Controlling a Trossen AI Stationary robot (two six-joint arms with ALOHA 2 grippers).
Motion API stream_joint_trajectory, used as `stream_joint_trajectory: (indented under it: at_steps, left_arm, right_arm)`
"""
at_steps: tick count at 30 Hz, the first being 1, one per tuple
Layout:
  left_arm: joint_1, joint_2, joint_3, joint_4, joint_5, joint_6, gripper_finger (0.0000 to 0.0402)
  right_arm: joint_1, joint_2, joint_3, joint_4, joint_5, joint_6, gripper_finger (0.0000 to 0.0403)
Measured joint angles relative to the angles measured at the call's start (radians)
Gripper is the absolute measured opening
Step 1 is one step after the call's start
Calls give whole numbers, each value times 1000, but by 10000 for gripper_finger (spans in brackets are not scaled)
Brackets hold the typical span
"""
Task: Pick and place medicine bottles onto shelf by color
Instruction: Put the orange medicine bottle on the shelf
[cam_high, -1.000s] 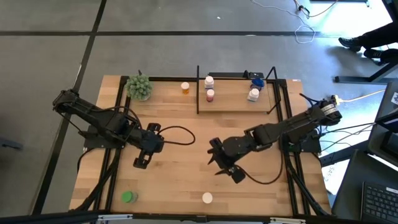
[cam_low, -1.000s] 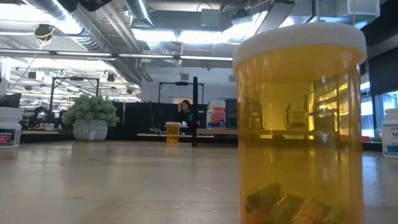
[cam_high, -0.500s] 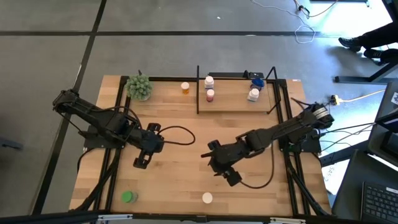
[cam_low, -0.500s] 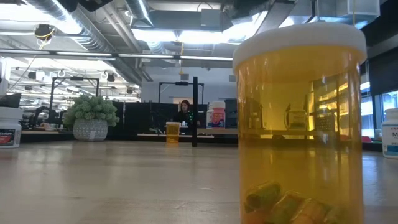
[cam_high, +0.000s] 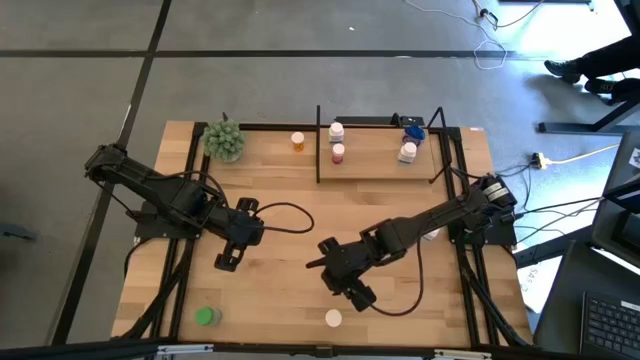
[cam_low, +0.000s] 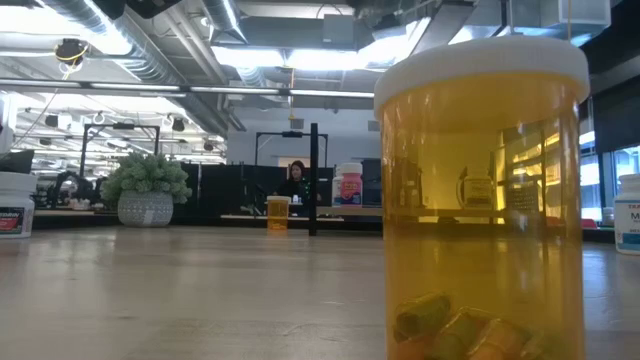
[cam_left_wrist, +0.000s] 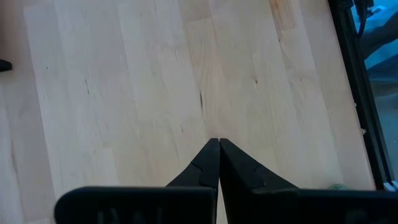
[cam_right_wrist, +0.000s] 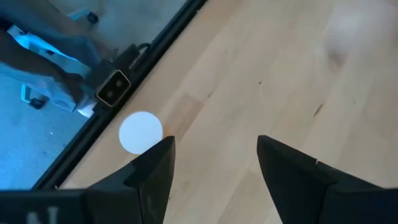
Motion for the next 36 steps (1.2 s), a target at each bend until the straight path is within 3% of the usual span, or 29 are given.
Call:
stream_joint_trajectory:
  at_steps: [10,20,31,36]
  left_arm:
    - [0,0,0,0,0,0,0]
    - [0,0,0,0,0,0,0]
    - [0,0,0,0,0,0,0]
    - [0,0,0,0,0,0,0]
  right_arm:
    - [-1,0,1,-27,-26,157,229]
    - [-1,2,-1,-23,-51,80,232]
    - [9,2,-2,-23,-67,74,343]
    - [9,2,-2,-27,-70,154,354]
